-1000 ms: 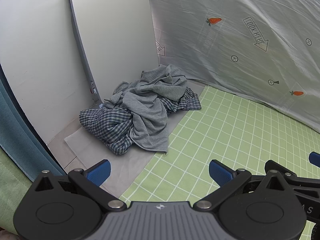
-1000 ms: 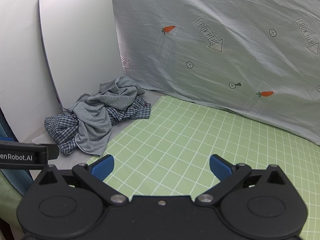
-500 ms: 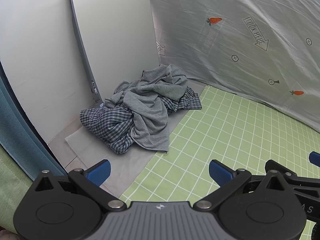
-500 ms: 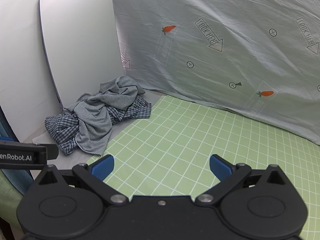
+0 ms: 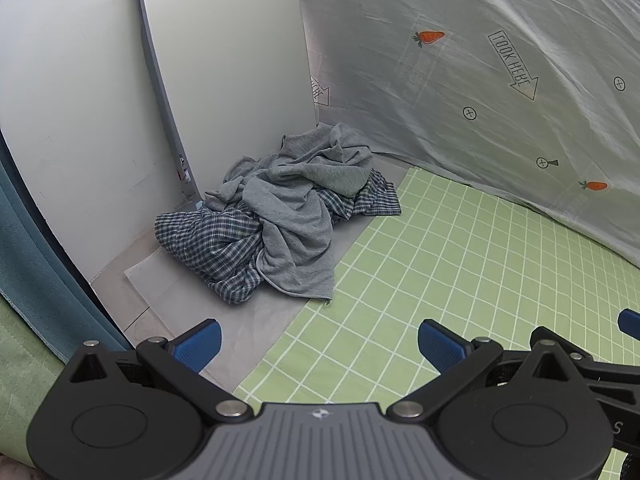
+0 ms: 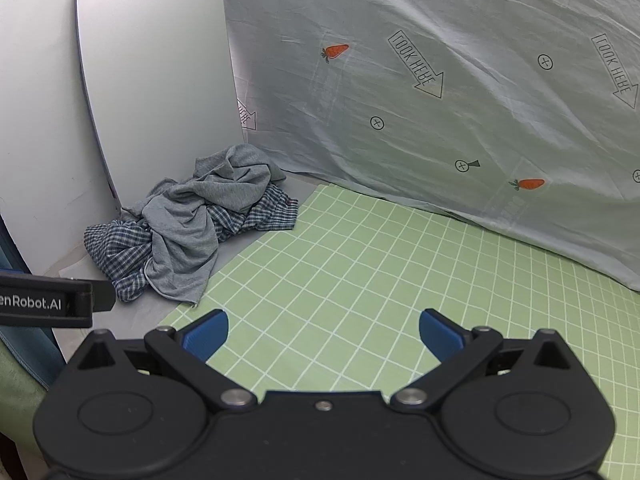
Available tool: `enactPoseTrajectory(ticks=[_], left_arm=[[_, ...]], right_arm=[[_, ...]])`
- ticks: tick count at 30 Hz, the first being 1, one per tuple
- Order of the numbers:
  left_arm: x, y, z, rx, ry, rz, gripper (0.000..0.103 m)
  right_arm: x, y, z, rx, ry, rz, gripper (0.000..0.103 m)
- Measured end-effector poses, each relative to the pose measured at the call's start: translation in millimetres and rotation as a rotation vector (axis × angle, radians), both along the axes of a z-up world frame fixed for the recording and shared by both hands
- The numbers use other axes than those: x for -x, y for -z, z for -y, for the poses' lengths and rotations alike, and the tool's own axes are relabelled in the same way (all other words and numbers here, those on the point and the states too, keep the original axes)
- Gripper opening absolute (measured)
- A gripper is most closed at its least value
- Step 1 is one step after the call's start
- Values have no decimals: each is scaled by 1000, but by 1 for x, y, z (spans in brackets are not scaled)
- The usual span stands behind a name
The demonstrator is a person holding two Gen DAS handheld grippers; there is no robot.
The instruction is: Fold clothes
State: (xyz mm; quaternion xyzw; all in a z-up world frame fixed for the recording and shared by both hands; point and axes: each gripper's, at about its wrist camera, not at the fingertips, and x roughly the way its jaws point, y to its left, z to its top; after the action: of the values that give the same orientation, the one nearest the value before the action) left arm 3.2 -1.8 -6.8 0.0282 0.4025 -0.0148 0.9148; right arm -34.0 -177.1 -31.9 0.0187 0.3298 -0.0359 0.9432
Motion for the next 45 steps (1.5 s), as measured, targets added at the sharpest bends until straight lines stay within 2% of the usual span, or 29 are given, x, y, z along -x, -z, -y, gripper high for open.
enactPoseTrajectory(ticks=[7,12,17,23,28,31,33,36,39,42,44,45], left_arm=[[-30,6,3,-3,2,-23,103],[-64,16,2,-15,-22,-44,103],[-112,37,-1,-40,-78,-94,103],[-183,70,-17,-54,-160,-159,103],[-250,107,-39,-46,-253,-228,103],[-277,126,-51,-38,-293,-260,103],[-292,139,-56,-38,-321,-291,103],[-304,153,-63,9,-354,-328,103],[-309,160,-62,5,-354,-342,103],[-309,164,-60,-6,-334,-341,103],[-310,166,-60,1,-331,-345,103],[-310,166,-62,19,-340,-352,103]], right_arm=[[-16,2,14,32,32,-17,103],[-47,8,28,55,48,-37,103],[-92,19,36,73,50,-63,103],[-178,38,29,59,-16,-82,103],[-269,63,4,11,-106,-97,103],[-322,78,-18,-22,-173,-101,103],[-347,85,-37,-23,-193,-66,103],[-383,90,-60,-84,-259,-37,102],[-408,94,-77,-150,-290,-43,94],[-420,105,-89,-153,-306,-76,82],[-424,114,-92,-149,-319,-109,45],[-424,118,-91,-156,-325,-119,40]])
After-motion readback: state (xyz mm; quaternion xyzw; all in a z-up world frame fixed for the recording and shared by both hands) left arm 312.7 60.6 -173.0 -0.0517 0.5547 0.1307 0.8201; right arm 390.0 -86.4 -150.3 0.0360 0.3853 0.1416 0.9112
